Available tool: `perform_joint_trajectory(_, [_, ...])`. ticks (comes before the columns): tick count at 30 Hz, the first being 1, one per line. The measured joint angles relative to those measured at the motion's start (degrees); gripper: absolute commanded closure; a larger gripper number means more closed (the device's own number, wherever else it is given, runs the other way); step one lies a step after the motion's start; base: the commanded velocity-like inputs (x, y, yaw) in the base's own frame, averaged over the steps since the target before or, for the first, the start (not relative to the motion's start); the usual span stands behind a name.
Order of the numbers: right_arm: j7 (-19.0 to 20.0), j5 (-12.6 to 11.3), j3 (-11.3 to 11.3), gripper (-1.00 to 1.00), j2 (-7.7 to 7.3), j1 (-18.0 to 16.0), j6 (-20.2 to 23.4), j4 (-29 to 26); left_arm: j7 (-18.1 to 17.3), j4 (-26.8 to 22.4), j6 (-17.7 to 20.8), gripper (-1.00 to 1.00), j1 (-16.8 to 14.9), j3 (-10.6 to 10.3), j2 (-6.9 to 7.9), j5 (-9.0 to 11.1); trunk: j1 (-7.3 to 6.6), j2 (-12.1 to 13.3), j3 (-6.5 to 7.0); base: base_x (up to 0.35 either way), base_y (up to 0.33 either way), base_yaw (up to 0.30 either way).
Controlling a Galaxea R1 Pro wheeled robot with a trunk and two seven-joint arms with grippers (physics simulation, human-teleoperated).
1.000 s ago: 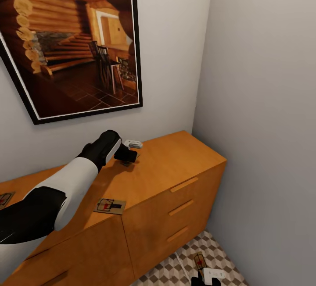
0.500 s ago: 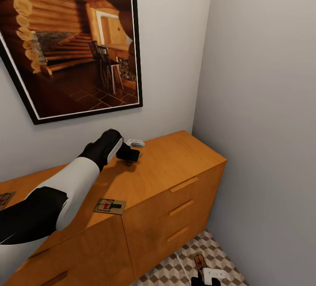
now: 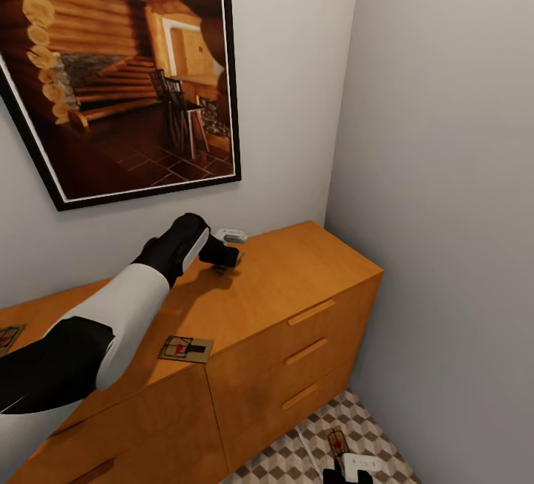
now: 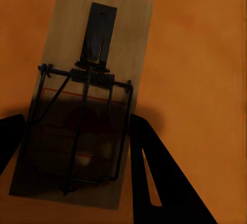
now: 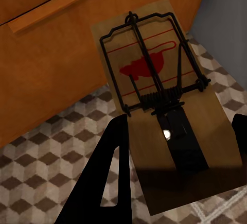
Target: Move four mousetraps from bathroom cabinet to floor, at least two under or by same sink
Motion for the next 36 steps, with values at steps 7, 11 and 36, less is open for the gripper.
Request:
perform_joint_trajectory(7, [-0.01, 0.00, 0.00, 1.00, 0.01, 0.00, 0.00, 0.00, 0.04, -0.26, 0.00, 1.00, -0.08, 0.02, -0.49, 0.01, 0.00, 0.00, 0.00, 0.000, 0.000, 0.000])
perform_joint_trajectory(11, [-0.02, 0.00, 0.00, 1.00, 0.01, 0.00, 0.00, 0.00, 0.13, -0.30, -0.11, 1.00, -0.19, 0.01, -0.70, -0.01, 0.00, 0.00, 0.00, 0.000, 0.000, 0.000])
perform_joint_trajectory(36, [0.32, 0.04, -0.06, 1.00, -0.70, 0.00, -0.17, 0.00, 0.24, -0.05, 0.08, 1.00, -3.34, 0.11, -0.96, 0.04, 0.00, 0.00, 0.00, 0.000, 0.000, 0.000])
